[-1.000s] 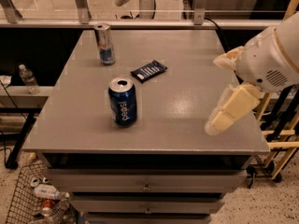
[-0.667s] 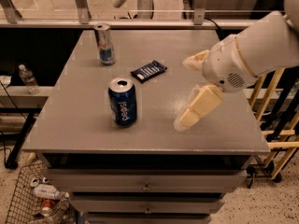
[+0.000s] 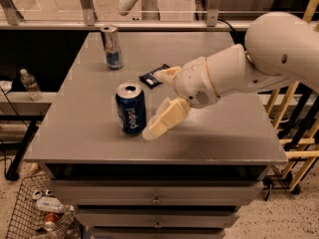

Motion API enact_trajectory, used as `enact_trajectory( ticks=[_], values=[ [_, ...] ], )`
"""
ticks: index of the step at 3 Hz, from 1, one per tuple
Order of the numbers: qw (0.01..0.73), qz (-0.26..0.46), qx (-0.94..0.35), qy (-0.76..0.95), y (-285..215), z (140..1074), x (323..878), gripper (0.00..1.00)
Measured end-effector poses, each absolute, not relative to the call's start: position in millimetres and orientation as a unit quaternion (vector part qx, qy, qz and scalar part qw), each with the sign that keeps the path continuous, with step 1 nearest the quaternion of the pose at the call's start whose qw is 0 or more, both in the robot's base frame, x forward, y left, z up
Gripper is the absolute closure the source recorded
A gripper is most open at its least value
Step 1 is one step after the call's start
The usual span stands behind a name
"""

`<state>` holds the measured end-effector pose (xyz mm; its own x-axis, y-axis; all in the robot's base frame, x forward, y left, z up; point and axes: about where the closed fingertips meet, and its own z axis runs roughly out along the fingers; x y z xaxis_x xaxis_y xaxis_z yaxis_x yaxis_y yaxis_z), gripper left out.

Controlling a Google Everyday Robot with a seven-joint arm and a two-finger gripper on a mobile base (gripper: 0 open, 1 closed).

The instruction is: Knock pepsi can over

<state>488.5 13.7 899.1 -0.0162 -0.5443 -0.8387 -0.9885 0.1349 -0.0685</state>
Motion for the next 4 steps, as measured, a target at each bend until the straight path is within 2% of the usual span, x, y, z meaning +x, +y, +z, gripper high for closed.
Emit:
enact_trajectory(
  ticks=[4],
  values=[
    [0.457, 0.387, -0.527, 0.603, 61, 881, 495, 0.00]
  ],
)
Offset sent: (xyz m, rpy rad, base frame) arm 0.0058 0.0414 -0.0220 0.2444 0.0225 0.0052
